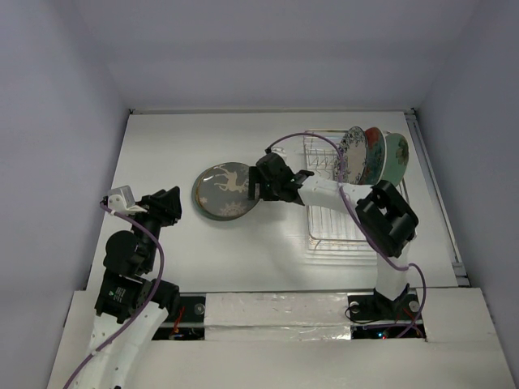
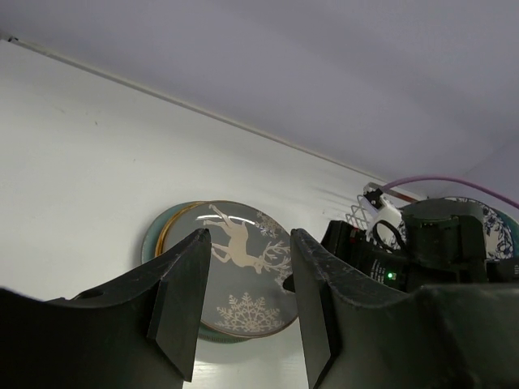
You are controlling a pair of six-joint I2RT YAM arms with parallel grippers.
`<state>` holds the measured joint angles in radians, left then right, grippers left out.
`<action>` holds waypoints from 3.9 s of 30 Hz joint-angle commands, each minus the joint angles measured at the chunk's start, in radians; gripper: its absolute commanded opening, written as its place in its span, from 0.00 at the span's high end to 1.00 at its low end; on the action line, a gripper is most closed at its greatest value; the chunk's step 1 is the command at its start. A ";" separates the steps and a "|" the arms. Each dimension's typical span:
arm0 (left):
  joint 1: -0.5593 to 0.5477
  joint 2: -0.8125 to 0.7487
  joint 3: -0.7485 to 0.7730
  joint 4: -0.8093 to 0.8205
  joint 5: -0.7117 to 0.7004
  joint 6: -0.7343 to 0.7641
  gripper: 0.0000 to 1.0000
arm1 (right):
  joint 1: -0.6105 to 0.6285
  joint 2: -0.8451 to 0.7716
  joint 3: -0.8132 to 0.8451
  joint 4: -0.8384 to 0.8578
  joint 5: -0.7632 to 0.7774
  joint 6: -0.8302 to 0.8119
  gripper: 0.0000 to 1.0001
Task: Unload the plates from the dish rack
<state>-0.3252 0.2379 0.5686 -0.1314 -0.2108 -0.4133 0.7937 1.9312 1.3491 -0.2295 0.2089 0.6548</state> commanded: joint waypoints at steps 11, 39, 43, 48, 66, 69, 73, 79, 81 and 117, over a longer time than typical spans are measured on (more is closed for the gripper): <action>-0.003 -0.017 -0.006 0.049 0.004 0.002 0.60 | -0.053 -0.532 -0.117 -0.238 0.510 -0.083 1.00; -0.012 -0.051 -0.003 0.046 0.004 0.004 0.60 | -0.462 -0.538 -0.177 -0.149 0.537 -0.274 0.63; -0.021 -0.054 -0.001 0.046 0.004 0.004 0.60 | -0.462 -0.511 -0.125 -0.203 0.543 -0.288 0.95; -0.021 -0.054 -0.001 0.046 0.004 0.005 0.60 | -0.462 -0.540 -0.056 -0.254 0.543 -0.325 1.00; -0.021 -0.043 -0.004 0.047 0.004 0.002 0.59 | -0.303 -0.753 0.085 -0.193 0.285 -0.298 1.00; -0.021 -0.031 -0.003 0.047 0.004 0.002 0.59 | -0.220 -0.736 0.012 -0.034 0.181 -0.210 1.00; -0.021 -0.020 -0.001 0.042 0.004 0.002 0.59 | -0.174 -0.640 -0.086 0.215 -0.035 -0.002 1.00; -0.021 -0.015 -0.003 0.042 0.004 0.001 0.59 | -0.087 -0.445 -0.105 0.464 -0.152 0.181 1.00; -0.021 -0.017 -0.003 0.044 0.004 0.001 0.59 | -0.074 -0.397 -0.097 0.492 -0.169 0.204 1.00; -0.021 -0.064 -0.004 0.049 0.004 0.001 0.59 | -0.027 -0.222 -0.167 0.117 -0.088 0.096 0.12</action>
<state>-0.3408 0.1902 0.5652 -0.1310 -0.2108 -0.4141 0.7609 1.7672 1.1179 0.0460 0.0620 0.8692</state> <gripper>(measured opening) 0.412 0.867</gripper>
